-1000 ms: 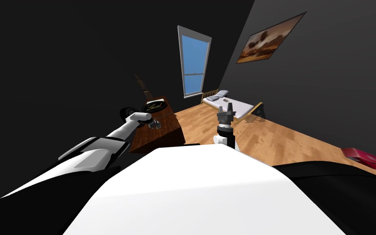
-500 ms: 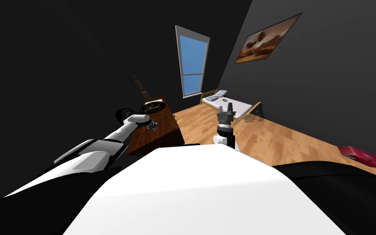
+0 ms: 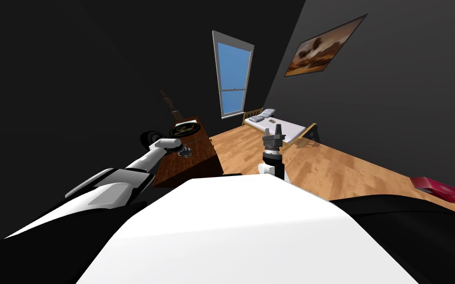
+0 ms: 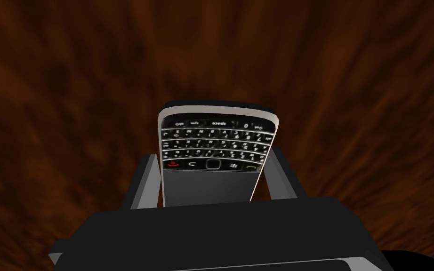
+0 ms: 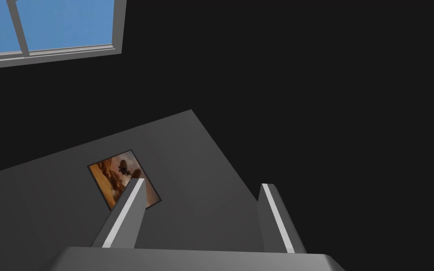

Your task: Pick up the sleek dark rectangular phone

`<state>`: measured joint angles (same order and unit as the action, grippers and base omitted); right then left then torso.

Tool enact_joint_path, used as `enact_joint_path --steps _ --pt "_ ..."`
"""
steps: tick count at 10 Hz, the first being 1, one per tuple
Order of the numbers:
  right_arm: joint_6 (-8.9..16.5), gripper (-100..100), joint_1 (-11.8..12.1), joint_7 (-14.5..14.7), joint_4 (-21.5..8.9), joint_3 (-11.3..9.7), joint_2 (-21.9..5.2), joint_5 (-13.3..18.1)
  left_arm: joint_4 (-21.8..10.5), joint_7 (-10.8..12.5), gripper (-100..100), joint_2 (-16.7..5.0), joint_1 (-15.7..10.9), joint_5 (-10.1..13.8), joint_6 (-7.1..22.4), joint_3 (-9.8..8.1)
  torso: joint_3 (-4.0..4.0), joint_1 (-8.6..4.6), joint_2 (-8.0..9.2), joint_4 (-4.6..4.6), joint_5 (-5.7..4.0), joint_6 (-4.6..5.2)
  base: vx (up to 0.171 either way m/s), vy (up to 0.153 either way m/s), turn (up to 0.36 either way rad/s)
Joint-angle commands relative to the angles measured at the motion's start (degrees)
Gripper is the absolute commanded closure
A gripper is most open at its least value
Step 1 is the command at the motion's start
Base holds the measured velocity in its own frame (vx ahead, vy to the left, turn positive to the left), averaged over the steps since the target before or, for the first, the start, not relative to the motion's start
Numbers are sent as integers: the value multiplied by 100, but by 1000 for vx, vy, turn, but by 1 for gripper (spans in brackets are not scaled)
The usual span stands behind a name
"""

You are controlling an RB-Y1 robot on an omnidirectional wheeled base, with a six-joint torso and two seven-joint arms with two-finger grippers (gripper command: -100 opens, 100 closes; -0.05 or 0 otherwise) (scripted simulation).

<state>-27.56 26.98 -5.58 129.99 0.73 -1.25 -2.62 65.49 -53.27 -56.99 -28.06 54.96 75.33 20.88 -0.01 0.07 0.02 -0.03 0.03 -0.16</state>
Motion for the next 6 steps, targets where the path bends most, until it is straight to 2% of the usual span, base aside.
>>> enact_joint_path --steps 1,4,5,6 --pt "0 0 0 0 0 0 0 0 164 189 100 26 -117 -43 168 63 0 0 0 0 0 0 -8 22 0" --pt "0 0 0 0 0 0 0 0 373 452 100 88 -351 -107 423 171 6 17 11 2 2 0 -26 57 35" --pt "0 0 0 0 0 0 0 0 338 375 100 58 -300 -80 369 137 7 15 11 3 1 -1 -9 18 -2" --pt "0 0 0 0 0 0 0 0 351 397 0 57 -308 -82 394 141 4 7 7 1 2 -2 0 0 0"
